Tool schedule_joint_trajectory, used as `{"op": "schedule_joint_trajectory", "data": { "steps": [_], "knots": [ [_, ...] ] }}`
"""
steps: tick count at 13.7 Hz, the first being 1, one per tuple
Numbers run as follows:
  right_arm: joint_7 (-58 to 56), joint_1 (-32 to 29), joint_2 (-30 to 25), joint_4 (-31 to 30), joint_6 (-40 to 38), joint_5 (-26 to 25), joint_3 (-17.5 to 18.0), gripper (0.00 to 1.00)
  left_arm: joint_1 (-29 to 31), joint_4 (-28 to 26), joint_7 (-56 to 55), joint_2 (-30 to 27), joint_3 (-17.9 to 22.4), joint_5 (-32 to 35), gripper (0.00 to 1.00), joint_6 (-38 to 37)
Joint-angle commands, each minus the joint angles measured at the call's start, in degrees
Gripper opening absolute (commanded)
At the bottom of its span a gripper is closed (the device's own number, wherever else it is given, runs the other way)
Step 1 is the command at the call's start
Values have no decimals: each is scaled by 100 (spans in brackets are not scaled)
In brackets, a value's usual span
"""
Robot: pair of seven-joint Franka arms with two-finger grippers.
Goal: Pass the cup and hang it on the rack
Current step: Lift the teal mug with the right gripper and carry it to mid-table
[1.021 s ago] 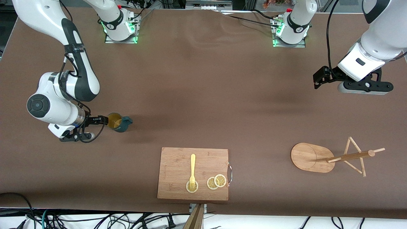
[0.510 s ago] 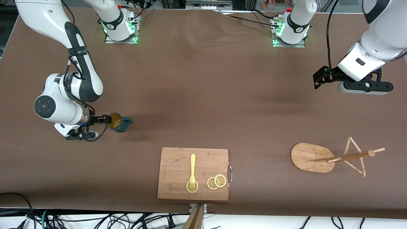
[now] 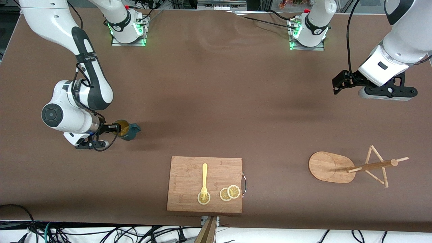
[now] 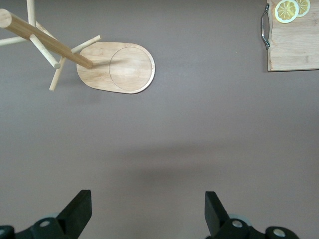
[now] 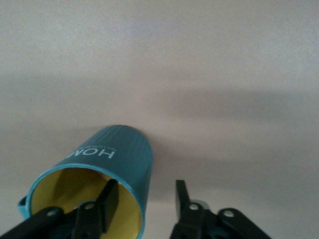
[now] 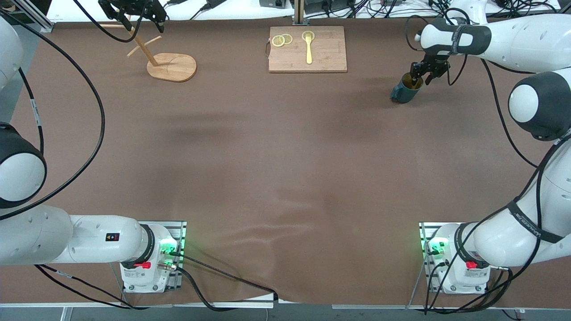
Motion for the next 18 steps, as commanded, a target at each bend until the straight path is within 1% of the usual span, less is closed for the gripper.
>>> {"op": "schedule_joint_trajectory", "data": {
  "steps": [1,3,4,5,9,11,12,14,18],
  "knots": [
    [35,5,20,-22,68,92,16,33,30,128,-13,18,-11,-126,100,-107],
    [35,5,20,-13,59,92,16,15,22,128,-13,18,-11,-126,100,-116],
    [35,5,20,-13,51,92,16,5,22,128,-13,18,-11,-126,100,-116],
    [35,5,20,-4,33,92,16,0,22,128,-13,18,-11,-126,100,-107],
    [429,206,3,127,-29,83,69,0,22,128,-13,18,-11,-126,100,-116],
    [771,496,-6,320,-194,74,60,0,22,128,-13,18,-11,-126,100,-116],
    [930,663,3,521,-422,83,60,0,22,128,-13,18,-11,-126,100,-116],
    [1631,1032,99,987,-809,66,60,0,22,128,-13,18,-11,-126,100,-116],
    [3230,2042,590,1910,-1285,4,52,0,22,128,-13,18,-11,-126,100,-107]
  ]
}}
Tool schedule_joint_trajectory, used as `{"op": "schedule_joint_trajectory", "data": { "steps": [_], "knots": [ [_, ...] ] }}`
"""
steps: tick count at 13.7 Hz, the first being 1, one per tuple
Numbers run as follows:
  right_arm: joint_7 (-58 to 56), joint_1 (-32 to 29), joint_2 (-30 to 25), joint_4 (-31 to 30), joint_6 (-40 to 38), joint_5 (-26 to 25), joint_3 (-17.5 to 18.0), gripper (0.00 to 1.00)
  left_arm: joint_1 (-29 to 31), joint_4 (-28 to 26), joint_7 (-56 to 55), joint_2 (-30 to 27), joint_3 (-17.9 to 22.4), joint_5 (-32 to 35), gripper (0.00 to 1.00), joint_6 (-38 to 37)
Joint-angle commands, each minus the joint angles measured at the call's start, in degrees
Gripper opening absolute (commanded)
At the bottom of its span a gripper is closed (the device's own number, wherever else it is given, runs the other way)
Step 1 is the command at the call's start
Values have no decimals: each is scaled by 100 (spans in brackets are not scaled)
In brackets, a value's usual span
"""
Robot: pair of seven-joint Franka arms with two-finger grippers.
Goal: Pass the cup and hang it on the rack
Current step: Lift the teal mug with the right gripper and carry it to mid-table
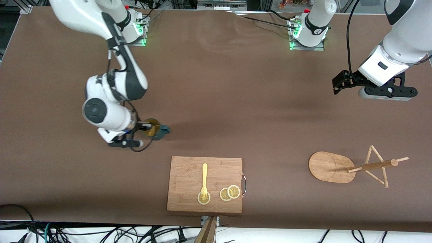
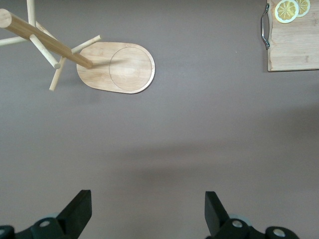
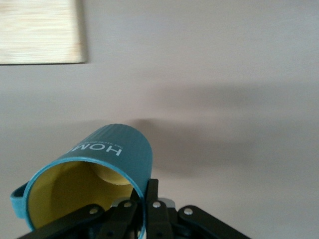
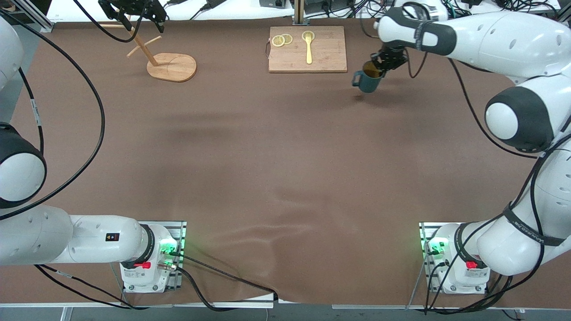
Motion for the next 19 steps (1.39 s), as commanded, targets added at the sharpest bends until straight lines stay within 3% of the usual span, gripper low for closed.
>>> {"op": "schedule_joint_trajectory", "data": {
  "steps": [1,8,11,19],
  "knots": [
    [1183,729,586,825,-270,-20,-61,0,22,128,-13,18,-11,-126,100,-116],
    [3568,2426,1861,2522,89,50,26,0,22,128,-30,18,-20,-126,100,-107],
    [4018,2646,2091,2620,608,33,360,0,22,128,-22,18,-20,-126,100,-107],
    [4080,2964,2152,2603,662,-46,361,0,22,128,-22,18,-11,-126,100,-107]
  ]
}}
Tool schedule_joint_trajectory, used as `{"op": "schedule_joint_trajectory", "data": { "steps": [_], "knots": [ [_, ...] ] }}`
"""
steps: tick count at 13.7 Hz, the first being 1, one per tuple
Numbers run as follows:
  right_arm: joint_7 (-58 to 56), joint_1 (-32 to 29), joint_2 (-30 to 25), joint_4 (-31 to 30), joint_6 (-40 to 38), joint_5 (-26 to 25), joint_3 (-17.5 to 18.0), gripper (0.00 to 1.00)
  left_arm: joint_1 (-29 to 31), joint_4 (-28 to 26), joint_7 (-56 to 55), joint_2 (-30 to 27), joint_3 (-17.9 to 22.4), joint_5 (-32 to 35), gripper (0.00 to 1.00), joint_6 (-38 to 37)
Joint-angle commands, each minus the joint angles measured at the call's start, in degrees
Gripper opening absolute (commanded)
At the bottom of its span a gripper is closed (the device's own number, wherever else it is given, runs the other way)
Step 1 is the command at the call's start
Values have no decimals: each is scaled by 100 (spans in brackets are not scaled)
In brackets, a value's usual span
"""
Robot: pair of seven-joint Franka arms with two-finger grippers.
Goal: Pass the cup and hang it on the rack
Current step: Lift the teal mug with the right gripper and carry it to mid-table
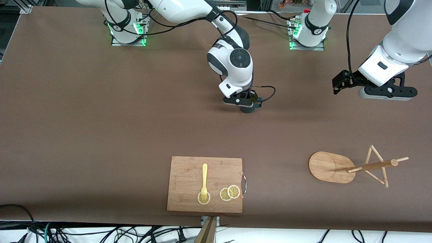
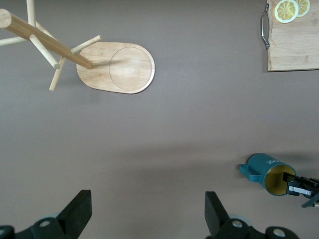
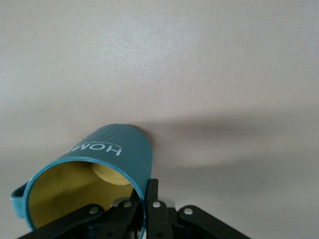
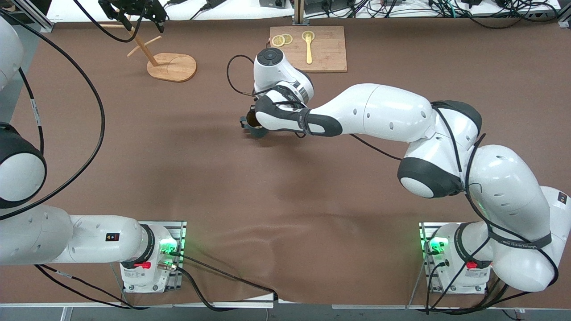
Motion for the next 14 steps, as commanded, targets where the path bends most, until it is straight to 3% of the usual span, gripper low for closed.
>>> {"op": "schedule_joint_trajectory", "data": {
  "steps": [1,5,10,11,12,14],
  "knots": [
    [71,18,82,156,-30,-47,1,7,22,128,-22,18,-9,-134,100,-116],
    [71,9,73,148,-38,-47,1,34,22,128,-22,18,-9,-134,100,-116],
    [36,-61,-207,174,-301,15,-78,50,-40,198,22,53,-17,-126,100,-238],
    [62,-122,-313,182,-476,24,-87,63,-40,198,22,62,-17,-126,100,-274],
    [80,-201,-479,183,-626,24,-87,100,-48,198,22,88,-17,-126,100,-370],
    [80,-411,-769,183,-916,24,-87,100,-66,207,31,106,-26,-126,100,-476]
  ]
}}
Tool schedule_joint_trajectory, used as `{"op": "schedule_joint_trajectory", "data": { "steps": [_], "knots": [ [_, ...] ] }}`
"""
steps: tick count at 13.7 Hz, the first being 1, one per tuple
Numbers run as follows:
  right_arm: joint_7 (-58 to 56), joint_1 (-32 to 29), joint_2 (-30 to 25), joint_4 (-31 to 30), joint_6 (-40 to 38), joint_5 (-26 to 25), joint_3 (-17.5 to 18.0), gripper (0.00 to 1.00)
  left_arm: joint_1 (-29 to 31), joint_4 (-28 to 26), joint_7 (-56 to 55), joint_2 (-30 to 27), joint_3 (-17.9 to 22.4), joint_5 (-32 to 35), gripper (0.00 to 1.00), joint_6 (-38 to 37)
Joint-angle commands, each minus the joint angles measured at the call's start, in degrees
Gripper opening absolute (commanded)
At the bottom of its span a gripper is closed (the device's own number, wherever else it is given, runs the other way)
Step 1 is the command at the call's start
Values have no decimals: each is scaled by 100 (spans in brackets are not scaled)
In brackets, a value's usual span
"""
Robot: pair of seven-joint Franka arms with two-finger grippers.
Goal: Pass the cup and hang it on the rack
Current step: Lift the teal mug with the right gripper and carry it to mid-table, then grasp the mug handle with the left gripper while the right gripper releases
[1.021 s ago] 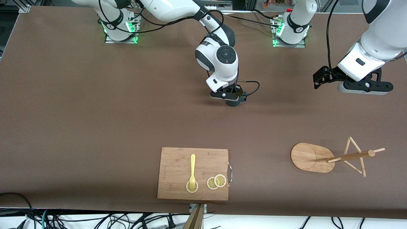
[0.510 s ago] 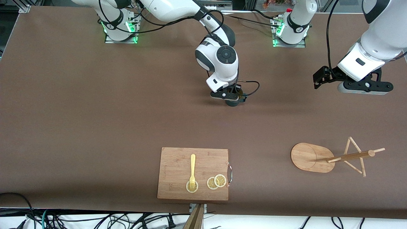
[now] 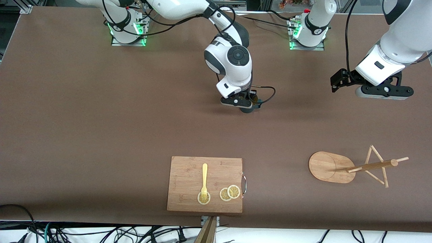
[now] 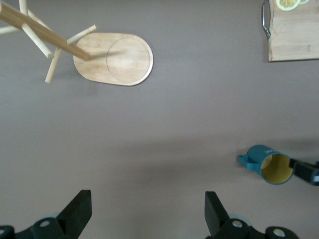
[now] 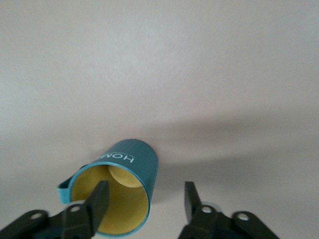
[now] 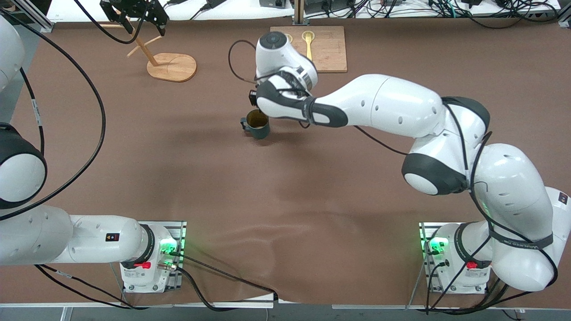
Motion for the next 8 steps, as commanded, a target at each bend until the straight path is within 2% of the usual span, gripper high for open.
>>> {"op": "schedule_joint_trajectory", "data": {
  "steps": [1,3,5,8],
  "knots": [
    [-10,-373,-574,-71,-516,-11,40,100,-65,199,31,93,-24,-126,100,-258],
    [-150,-734,-1083,-131,-850,-20,-100,100,-100,190,48,101,-33,-134,100,-442],
    [-247,-1103,-1514,-132,-1648,-20,-389,100,-144,190,118,101,-50,-370,100,-810],
    [-1569,-1507,-2095,-158,-2642,42,-925,100,-83,181,1012,171,-59,-784,100,-1137]
  ]
}}
